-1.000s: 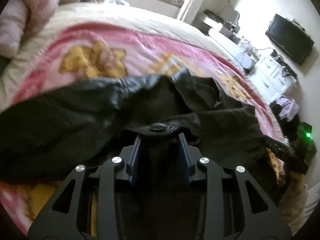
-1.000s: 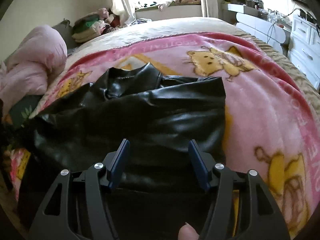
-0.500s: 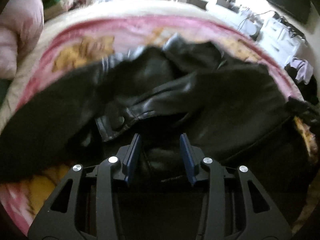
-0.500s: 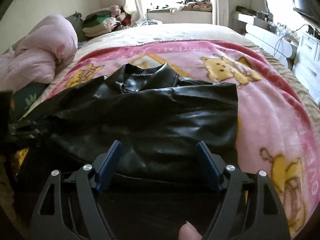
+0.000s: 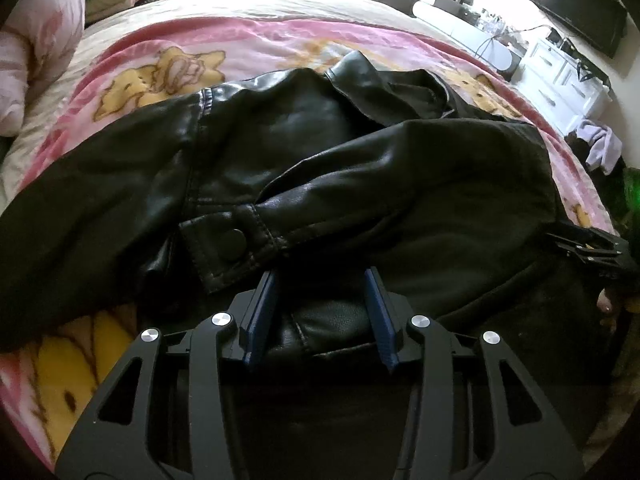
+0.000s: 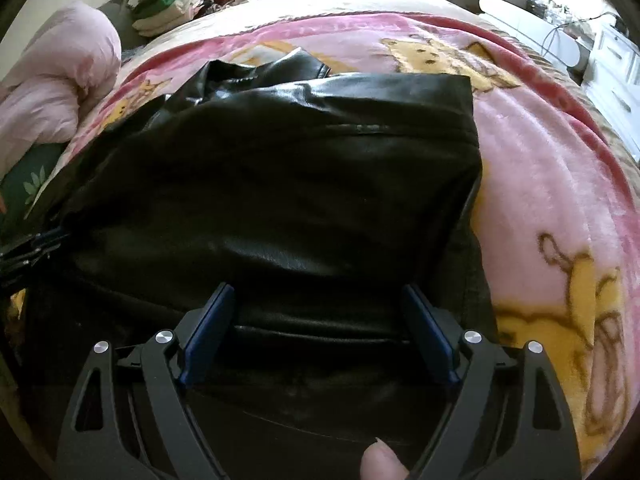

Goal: Fold large clothes

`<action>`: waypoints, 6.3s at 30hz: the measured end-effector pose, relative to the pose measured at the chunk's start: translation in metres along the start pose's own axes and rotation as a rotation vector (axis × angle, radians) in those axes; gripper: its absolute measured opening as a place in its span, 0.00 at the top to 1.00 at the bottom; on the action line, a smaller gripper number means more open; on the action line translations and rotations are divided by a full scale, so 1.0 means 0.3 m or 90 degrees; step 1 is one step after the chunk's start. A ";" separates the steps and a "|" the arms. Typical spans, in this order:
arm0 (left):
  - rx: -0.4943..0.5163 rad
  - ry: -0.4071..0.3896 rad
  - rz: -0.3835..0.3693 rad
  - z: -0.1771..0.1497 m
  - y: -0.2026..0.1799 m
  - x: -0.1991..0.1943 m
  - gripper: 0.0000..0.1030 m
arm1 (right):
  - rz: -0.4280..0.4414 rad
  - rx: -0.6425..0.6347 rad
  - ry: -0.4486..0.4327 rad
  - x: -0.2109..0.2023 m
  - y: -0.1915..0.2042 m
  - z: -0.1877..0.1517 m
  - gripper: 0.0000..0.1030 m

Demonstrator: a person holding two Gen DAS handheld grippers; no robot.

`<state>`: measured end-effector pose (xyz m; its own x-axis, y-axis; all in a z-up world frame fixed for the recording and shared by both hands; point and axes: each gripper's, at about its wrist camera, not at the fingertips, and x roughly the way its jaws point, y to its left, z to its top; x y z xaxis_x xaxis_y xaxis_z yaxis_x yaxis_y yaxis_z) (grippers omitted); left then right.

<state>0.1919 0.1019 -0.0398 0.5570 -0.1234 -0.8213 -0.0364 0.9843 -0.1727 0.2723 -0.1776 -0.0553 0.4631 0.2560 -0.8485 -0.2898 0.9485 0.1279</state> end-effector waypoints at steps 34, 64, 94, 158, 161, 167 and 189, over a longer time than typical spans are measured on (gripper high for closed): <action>-0.185 -0.100 0.054 -0.048 0.275 -0.320 0.09 | 0.054 -0.075 -0.141 -0.180 0.408 0.091 0.04; -0.442 -0.141 0.150 -0.139 0.771 -0.501 0.09 | 0.184 -0.208 -0.142 -0.145 1.019 0.202 0.04; -0.707 -0.151 0.102 -0.356 1.141 -0.477 0.34 | 0.231 -0.215 -0.088 -0.060 1.128 0.144 0.04; 0.111 -0.264 -0.161 0.052 -0.235 -0.427 0.99 | 0.072 0.241 -0.226 -0.403 -0.006 -0.132 0.04; 0.123 -0.226 -0.164 0.036 -0.259 -0.368 0.99 | 0.099 0.257 -0.221 -0.400 -0.035 -0.141 0.04; 0.159 -0.168 -0.147 -0.004 -0.305 -0.261 0.99 | 0.148 0.274 -0.197 -0.362 -0.049 -0.141 0.04; 0.248 -0.061 -0.055 -0.164 -0.335 -0.147 0.52 | 0.391 0.363 -0.014 -0.170 0.066 -0.161 0.22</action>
<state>0.1301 0.0021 -0.0130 0.6193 -0.2132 -0.7556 0.3202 0.9473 -0.0048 0.2024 -0.1808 -0.0343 0.3795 0.7560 -0.5333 -0.0302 0.5863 0.8095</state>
